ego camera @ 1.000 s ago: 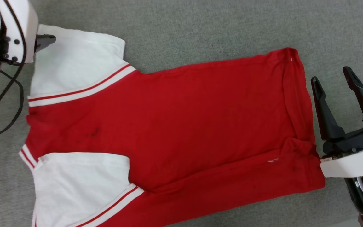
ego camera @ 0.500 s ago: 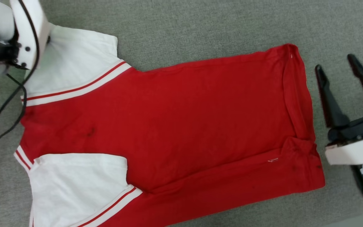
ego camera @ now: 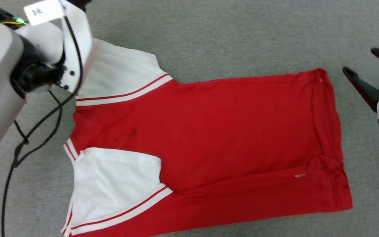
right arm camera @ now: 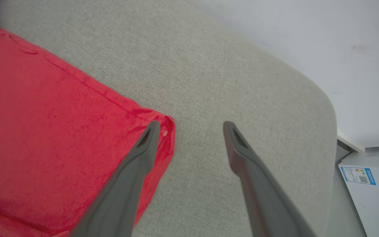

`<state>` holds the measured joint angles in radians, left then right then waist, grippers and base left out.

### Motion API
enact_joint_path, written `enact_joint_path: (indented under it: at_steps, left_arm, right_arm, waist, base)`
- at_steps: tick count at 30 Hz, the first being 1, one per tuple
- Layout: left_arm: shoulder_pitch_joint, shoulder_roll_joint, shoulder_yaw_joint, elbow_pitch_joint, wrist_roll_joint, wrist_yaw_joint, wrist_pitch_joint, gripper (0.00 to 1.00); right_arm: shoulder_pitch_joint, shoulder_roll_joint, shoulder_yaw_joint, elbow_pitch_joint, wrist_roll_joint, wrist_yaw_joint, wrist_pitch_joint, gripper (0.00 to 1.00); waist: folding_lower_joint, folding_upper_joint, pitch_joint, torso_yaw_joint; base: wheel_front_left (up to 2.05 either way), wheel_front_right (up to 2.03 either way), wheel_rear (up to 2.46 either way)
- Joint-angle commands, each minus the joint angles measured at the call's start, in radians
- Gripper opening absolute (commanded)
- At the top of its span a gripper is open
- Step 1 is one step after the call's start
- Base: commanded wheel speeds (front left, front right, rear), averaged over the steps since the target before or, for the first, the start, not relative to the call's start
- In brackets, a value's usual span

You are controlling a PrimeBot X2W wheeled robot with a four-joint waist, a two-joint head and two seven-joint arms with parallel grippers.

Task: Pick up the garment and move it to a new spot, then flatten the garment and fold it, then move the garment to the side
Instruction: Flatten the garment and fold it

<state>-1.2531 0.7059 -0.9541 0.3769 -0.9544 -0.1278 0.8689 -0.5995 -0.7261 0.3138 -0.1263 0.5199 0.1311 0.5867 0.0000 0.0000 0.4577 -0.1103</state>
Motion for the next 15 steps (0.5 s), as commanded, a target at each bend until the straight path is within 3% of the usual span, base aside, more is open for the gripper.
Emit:
enact_joint_path:
  at_steps: [1, 5, 8, 15]
  left_arm:
    - [0.009, -0.012, -0.015, -0.021, -0.006, -0.001, -0.014, 0.0]
    - [-0.014, -0.017, -0.039, -0.064, -0.021, -0.001, -0.041, 0.0]
    - [-0.032, -0.03, -0.057, -0.081, -0.031, -0.001, -0.054, 0.0]
    - [-0.086, -0.046, -0.089, -0.087, -0.043, -0.001, -0.087, 0.0]
  right_arm:
    - [-0.052, -0.034, 0.048, 0.025, 0.057, -0.001, 0.092, 1.0]
    - [-0.164, -0.088, 0.154, 0.089, 0.178, -0.001, 0.318, 1.0]
    - [-0.225, -0.085, 0.192, 0.154, 0.231, -0.001, 0.424, 1.0]
    - [-0.298, -0.028, 0.226, 0.306, 0.247, -0.001, 0.478, 1.0]
  waist:
    - [0.0, 0.0, -0.019, 0.033]
    - [0.0, 0.0, -0.013, 0.066]
    - [0.0, 0.0, 0.003, 0.09]
    - [0.0, 0.0, 0.057, 0.127]
  base:
    - [0.0, 0.0, 0.0]
    - [0.0, 0.0, 0.0]
    - [0.0, 0.0, 0.0]
    - [0.0, 0.0, 0.0]
